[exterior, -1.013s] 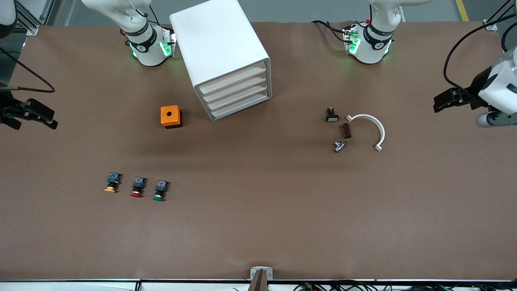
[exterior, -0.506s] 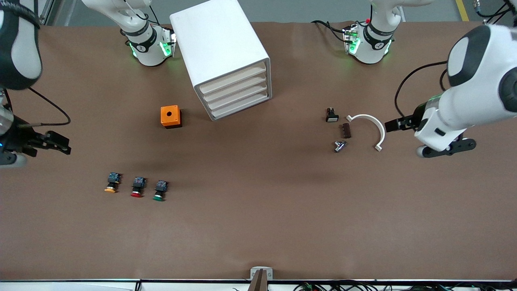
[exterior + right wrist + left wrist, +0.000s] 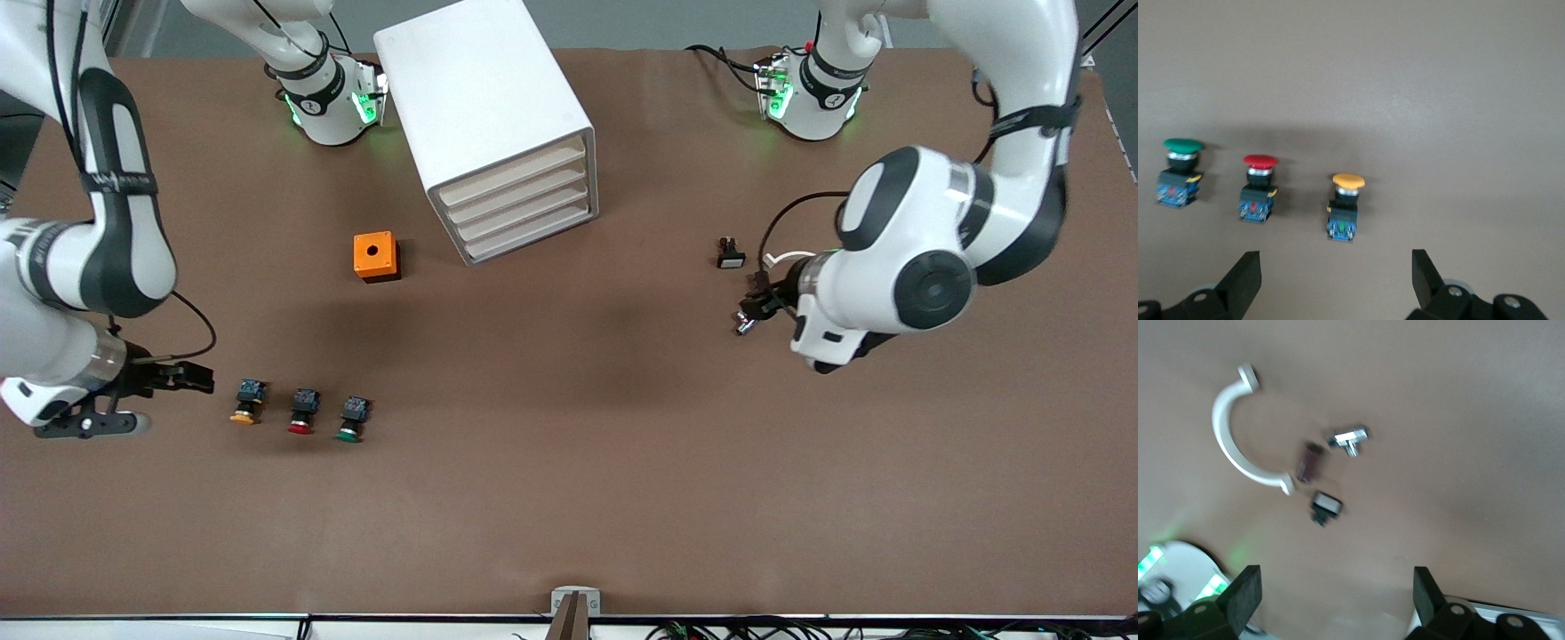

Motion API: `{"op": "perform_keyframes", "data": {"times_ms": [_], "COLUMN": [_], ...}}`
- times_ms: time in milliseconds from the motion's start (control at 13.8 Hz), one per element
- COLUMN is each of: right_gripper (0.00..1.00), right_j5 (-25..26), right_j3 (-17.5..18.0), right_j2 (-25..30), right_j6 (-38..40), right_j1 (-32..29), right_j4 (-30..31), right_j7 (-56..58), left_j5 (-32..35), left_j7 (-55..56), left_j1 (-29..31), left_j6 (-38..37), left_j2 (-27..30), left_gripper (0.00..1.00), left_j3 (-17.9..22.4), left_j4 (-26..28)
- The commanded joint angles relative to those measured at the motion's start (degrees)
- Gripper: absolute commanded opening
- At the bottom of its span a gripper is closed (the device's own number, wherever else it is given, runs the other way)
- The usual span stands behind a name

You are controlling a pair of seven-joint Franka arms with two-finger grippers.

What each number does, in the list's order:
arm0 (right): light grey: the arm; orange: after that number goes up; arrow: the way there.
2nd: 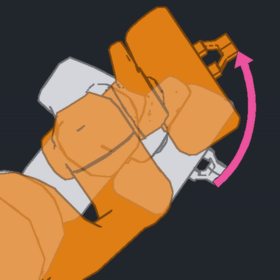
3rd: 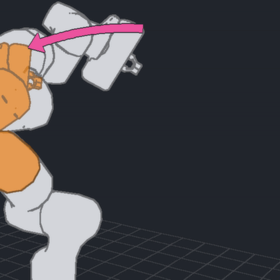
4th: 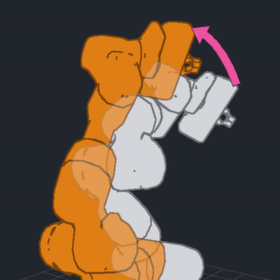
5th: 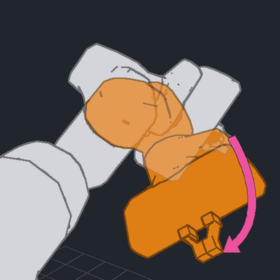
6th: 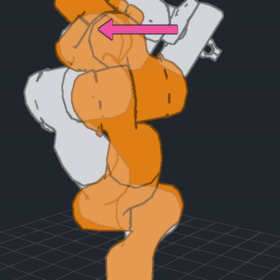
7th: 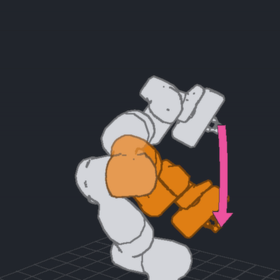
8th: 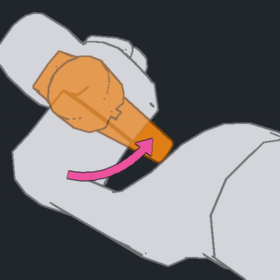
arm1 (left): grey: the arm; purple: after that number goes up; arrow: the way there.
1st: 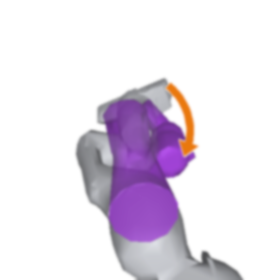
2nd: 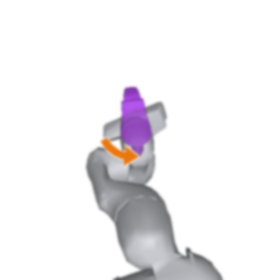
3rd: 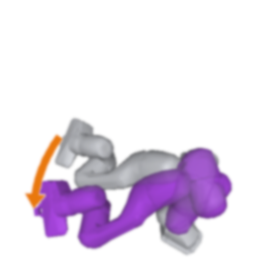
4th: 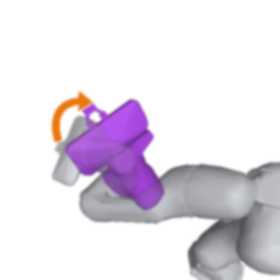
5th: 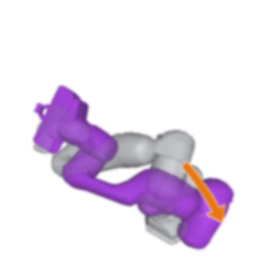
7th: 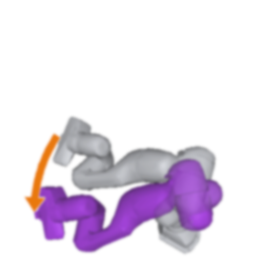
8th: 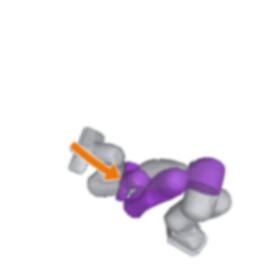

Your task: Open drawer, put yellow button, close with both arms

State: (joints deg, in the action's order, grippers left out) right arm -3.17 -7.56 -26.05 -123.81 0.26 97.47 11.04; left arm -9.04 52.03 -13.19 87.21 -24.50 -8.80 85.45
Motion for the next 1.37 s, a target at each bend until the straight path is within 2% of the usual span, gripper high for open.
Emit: {"op": "perform_keyframes", "data": {"times_ms": [0, 362, 579, 723, 868, 1085, 1302], "right_gripper": [1.00, 1.00, 1.00, 0.92, 0.75, 0.34, 0.08], "right_j5": [-3.1, -5.8, -6.0, -6.0, -6.0, -6.0, -6.0], "right_j3": [0.5, 0.6, 0.5, 0.5, 0.5, 0.5, 0.5], "right_j2": [-1.7, -6.5, -8.8, -9.8, -9.8, -9.8, -9.3], "right_j6": [-8.4, -11.2, -13.6, -14.2, -14.1, -13.4, -12.4], "right_j1": [-0.8, -1.4, -1.5, -1.5, -1.4, -0.6, -0.3], "right_j4": [6.3, 7.6, 7.5, 7.4, 7.4, 7.2, 6.4], "right_j7": [0.4, 0.4, 0.6, 0.6, 0.7, 0.5, 0.5], "left_j5": [-2.7, -4.8, -9.8, -13.0, -16.8, -26.4, -32.1], "left_j7": [9.2, 22.8, 36.5, 43.7, 48.6, 55.8, 65.5], "left_j1": [-3.0, -5.2, -5.4, -5.3, -5.4, -6.0, -8.1], "left_j6": [-0.6, 0.4, 1.1, 1.7, 1.7, 1.6, -1.7], "left_j2": [-4.9, -7.0, -9.5, -10.8, -11.2, -11.4, -12.4], "left_gripper": [1.00, 1.00, 1.00, 1.00, 1.00, 0.99, 0.99], "left_j3": [0.3, 0.2, 0.2, 0.2, 0.2, 0.2, 0.1], "left_j4": [-4.6, -5.6, -5.6, -5.7, -5.7, -5.6, -5.1]}}
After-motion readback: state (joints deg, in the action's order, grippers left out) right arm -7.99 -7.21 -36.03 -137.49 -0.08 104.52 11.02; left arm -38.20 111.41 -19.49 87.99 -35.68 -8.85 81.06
